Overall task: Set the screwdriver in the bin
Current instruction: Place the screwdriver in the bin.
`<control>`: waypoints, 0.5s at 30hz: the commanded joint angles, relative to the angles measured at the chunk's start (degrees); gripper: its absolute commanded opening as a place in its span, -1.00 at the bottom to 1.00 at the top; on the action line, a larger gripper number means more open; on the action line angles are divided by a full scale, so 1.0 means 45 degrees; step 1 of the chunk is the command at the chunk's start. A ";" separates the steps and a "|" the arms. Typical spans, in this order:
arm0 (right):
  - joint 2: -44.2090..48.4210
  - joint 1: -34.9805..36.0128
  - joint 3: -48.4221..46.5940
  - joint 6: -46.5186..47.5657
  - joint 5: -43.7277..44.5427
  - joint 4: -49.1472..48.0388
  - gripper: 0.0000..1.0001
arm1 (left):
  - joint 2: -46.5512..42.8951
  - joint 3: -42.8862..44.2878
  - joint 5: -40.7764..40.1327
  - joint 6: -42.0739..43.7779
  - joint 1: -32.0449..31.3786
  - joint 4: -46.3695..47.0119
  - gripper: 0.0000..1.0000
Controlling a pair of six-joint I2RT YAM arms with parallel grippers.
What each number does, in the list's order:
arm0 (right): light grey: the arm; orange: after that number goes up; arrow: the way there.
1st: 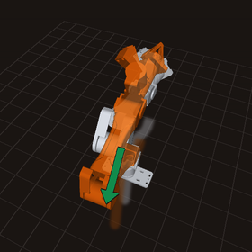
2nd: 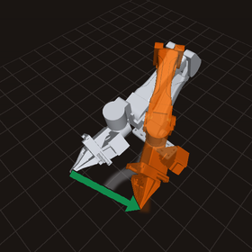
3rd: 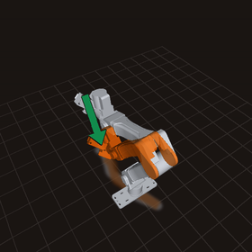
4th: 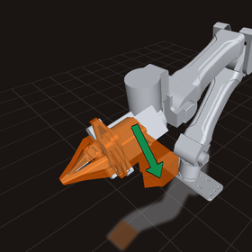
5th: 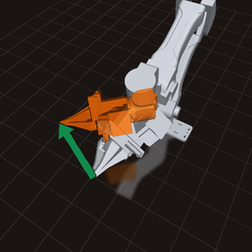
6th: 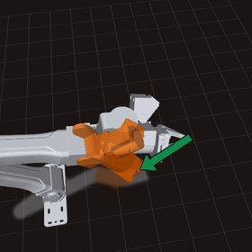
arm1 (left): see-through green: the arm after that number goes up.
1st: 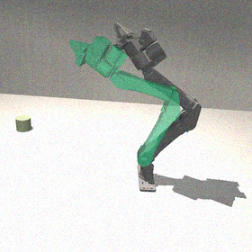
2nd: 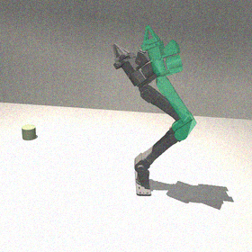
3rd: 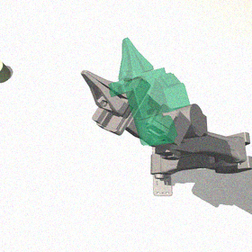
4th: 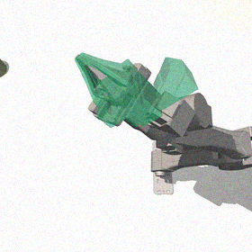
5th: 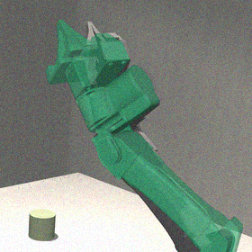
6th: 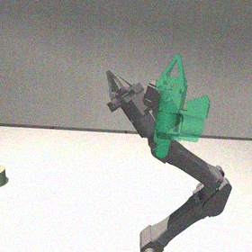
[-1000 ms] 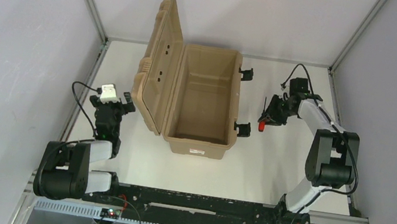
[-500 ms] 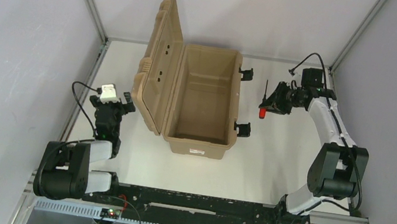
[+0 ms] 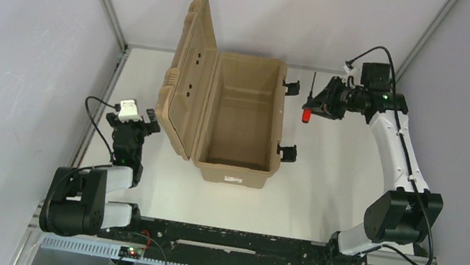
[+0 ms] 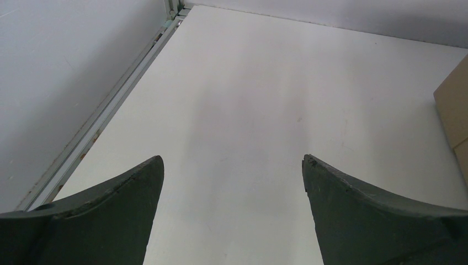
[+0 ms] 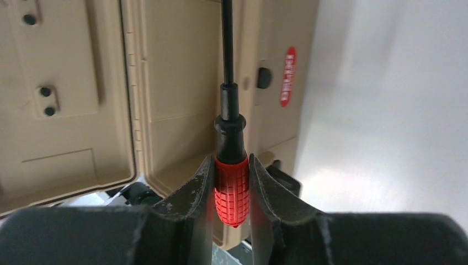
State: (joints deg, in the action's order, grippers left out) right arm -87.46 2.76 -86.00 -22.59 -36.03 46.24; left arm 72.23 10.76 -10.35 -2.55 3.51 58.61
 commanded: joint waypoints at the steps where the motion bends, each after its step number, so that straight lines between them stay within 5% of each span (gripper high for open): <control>1: 0.0518 0.0890 -0.1086 -0.1223 0.0200 0.0377 -0.71 | -0.0034 0.0057 -0.0013 0.0176 0.0022 0.0374 1.00; 15: -0.1194 0.4525 -0.3636 -0.3372 0.3596 0.0689 -0.70 | -0.0053 0.0069 -0.0014 0.0175 0.0021 0.0374 1.00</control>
State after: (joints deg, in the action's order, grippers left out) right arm -89.86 19.09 -97.93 -33.69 -26.63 48.62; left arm 72.23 10.76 -10.35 -2.55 3.51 58.61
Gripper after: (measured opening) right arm 0.308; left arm 0.996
